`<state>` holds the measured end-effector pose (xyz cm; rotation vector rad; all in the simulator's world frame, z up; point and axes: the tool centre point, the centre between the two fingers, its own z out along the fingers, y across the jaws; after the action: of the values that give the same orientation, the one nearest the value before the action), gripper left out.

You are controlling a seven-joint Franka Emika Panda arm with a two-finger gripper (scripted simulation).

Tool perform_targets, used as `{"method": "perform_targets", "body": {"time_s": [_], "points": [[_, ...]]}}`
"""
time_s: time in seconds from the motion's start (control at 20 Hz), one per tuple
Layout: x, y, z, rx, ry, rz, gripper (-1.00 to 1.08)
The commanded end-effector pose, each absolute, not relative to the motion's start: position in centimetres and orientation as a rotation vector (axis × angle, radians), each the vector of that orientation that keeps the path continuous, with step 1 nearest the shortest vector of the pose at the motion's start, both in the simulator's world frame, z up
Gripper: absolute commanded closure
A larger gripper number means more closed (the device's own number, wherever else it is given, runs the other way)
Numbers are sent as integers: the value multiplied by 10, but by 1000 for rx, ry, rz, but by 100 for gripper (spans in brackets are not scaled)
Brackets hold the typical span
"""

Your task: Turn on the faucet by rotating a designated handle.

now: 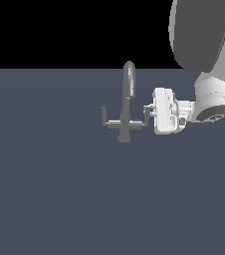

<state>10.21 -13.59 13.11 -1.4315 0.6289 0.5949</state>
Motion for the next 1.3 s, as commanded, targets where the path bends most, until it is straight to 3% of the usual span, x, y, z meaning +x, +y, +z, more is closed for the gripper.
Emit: {"method": "perform_targets", "body": {"time_s": [0.0,1.25], "points": [[103,-136,131,-1428,629,595,108],[72,-134,142,-1428,629,595,108]]}}
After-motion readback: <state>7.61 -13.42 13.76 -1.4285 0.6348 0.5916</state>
